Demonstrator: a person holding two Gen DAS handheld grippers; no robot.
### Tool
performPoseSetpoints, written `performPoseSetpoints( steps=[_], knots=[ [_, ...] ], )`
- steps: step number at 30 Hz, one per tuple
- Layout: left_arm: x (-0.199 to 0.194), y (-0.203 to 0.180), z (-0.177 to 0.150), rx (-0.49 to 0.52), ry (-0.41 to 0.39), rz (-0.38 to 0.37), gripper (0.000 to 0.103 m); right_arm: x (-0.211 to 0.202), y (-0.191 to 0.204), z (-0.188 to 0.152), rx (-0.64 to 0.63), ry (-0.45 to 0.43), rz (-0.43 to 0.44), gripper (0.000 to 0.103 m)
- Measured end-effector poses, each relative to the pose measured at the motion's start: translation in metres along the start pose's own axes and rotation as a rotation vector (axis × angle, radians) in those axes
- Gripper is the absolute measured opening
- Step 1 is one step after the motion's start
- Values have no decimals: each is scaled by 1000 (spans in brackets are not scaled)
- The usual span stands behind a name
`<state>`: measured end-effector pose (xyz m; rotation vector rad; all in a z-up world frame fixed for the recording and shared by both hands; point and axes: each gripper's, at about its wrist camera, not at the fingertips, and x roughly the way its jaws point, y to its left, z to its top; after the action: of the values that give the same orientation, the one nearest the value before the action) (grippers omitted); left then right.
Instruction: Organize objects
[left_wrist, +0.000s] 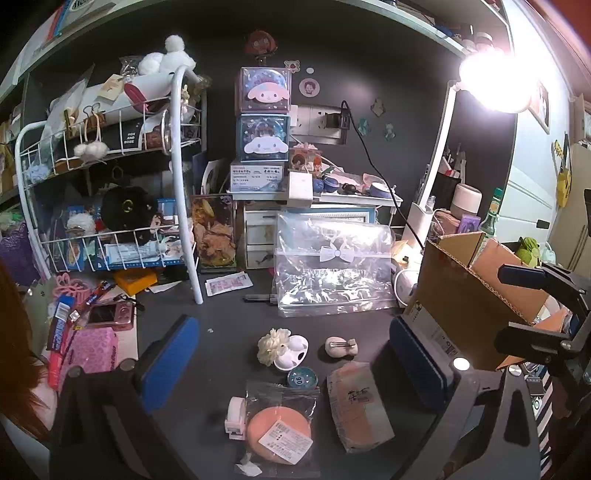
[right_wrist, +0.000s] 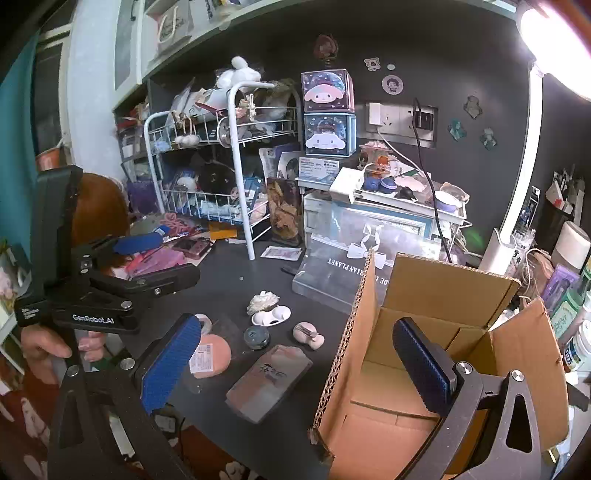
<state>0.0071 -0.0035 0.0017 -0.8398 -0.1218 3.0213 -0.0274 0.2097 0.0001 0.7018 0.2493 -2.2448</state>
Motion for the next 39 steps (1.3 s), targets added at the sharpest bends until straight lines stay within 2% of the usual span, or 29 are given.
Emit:
performPoseSetpoints(
  steps=[39],
  knots=[
    [-3,5,-1,-1,2,1,102,1,-3,-1,8,6,4,103]
  ],
)
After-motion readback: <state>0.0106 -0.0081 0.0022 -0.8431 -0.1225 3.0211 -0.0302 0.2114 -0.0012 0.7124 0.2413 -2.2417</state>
